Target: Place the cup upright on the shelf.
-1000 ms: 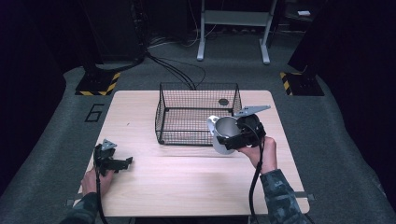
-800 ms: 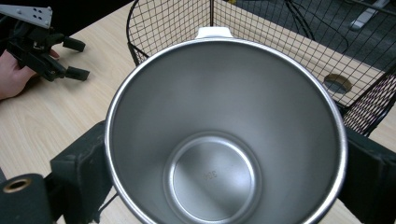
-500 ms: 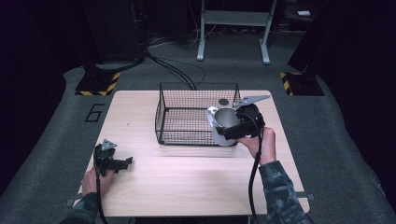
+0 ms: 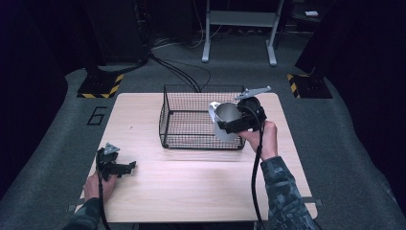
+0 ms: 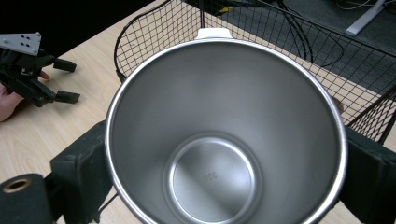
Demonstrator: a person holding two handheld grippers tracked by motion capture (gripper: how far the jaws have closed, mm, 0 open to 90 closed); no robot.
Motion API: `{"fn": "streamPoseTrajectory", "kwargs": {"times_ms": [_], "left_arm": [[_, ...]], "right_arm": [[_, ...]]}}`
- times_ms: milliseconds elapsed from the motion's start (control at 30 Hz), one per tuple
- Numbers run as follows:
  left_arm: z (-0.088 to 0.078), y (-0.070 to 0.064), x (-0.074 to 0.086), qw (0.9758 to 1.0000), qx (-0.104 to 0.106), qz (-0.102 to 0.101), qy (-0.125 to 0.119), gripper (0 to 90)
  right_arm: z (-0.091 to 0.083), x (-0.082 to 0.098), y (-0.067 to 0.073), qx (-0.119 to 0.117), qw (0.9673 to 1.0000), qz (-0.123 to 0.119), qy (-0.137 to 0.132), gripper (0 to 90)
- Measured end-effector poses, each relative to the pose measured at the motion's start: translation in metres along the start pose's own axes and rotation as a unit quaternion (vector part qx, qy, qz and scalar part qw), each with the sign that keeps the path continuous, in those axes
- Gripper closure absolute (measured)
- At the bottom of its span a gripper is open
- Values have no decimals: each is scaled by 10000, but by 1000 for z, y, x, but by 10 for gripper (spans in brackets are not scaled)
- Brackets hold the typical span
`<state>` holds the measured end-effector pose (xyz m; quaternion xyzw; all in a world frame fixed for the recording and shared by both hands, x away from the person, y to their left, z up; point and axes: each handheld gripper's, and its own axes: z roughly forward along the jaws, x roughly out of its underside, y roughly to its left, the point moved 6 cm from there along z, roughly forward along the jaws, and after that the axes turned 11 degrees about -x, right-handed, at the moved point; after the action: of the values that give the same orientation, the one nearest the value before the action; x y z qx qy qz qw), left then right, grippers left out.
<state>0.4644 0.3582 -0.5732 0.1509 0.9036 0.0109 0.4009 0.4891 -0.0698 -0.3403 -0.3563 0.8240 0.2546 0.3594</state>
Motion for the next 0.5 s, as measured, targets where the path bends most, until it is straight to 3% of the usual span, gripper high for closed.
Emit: {"fn": "streamPoseTrajectory", "kwargs": {"times_ms": [167, 200, 267, 500], "left_arm": [[0, 0, 0, 10000, 2, -2, -4, 2], [-1, 0, 0, 10000, 30, 24, 54, 2], [0, 0, 0, 10000, 3, -2, -5, 2], [0, 0, 0, 10000, 10, -2, -1, 2]], "right_arm": [[6, -4, -3, 7, 10000, -20, 60, 66], [7, -5, -3, 12, 10000, 65, 56, 66], [9, -7, -6, 45, 10000, -40, 71, 66], [16, -16, -11, 87, 9999, -24, 89, 66]]}}
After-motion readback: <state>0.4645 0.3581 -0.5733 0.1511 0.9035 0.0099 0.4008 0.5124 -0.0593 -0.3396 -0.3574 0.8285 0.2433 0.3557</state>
